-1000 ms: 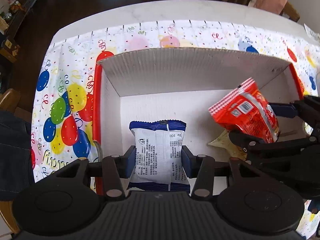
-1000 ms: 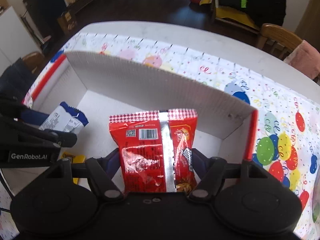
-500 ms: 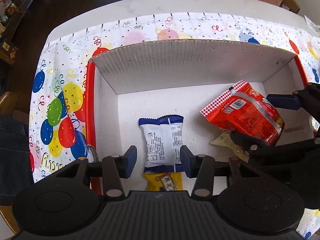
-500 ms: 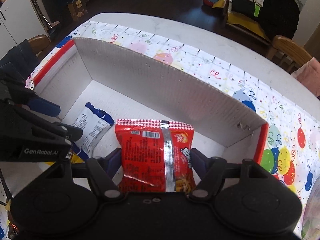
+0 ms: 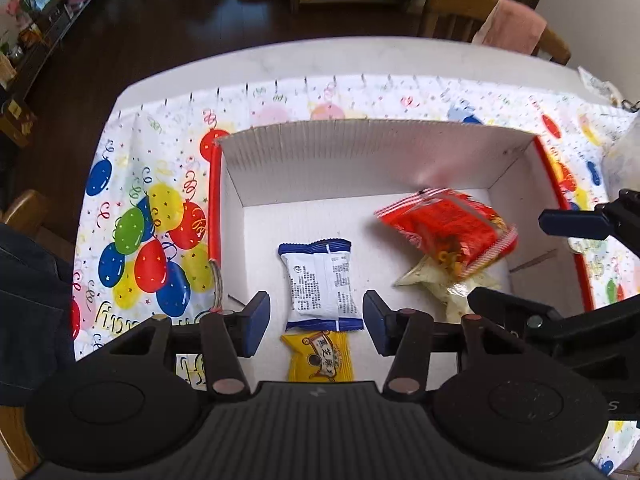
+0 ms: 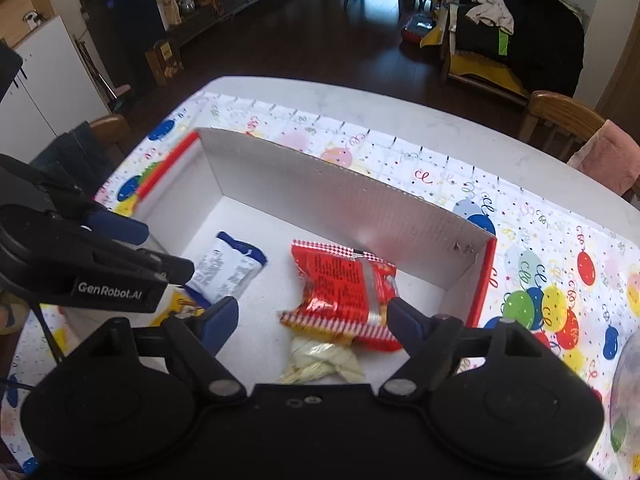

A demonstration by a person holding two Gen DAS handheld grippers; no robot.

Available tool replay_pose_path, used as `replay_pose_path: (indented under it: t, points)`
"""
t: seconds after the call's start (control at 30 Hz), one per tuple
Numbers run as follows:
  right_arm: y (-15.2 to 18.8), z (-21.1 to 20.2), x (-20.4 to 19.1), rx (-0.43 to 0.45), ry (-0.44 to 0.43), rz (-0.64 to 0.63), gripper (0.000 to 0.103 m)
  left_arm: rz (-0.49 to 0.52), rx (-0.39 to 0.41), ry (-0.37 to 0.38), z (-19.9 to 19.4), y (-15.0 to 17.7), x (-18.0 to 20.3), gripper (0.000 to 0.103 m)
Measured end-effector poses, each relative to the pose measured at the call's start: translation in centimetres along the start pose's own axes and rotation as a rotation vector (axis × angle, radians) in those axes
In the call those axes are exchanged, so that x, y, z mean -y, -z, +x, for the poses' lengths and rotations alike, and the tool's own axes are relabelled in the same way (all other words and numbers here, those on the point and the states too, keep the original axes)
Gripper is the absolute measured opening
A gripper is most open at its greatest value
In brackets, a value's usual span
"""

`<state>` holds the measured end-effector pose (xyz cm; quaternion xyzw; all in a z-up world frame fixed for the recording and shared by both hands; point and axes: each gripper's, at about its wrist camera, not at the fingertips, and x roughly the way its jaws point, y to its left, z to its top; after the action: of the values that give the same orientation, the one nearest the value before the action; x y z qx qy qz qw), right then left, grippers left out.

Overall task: Organize snacks
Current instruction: 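Open both tools to drop the packets into the box, then withdraw both tools up out of the box toward the snack pile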

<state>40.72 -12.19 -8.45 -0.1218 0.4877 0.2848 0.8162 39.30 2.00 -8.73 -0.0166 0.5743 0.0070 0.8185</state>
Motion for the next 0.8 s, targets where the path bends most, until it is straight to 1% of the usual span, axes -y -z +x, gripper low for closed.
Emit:
replay_pose_path:
  t: [0.27,0.43,0.5,0.73,0.8]
  points:
    - [1.7,-4.1,-1.2,0.075,-0.006,0.054,0.083,0.011,0.097,0.036,-4.2,2.8,-0.6,0.05]
    - [3.2,-6.5,-2.3,0.129,-0.02,0.097,0.086,0.011,0.165,0.036,-6.8,4.8,-1.3,0.052]
    - [3.8,-7.4,-2.8,0.151,-0.026,0.11,0.087,0.009,0.19,0.04,-7.8,5.7,-1.7,0.056]
    - [6.5,-10.0,-5.1,0.217,-0.041,0.136,0.091,0.03,0.256,0.057,-10.7,9.0,-2.4,0.057]
    - [7.3,-10.4,-5.8,0.227,-0.046,0.138,0.091,0.039,0.272,0.062,-11.4,10.1,-2.5,0.061]
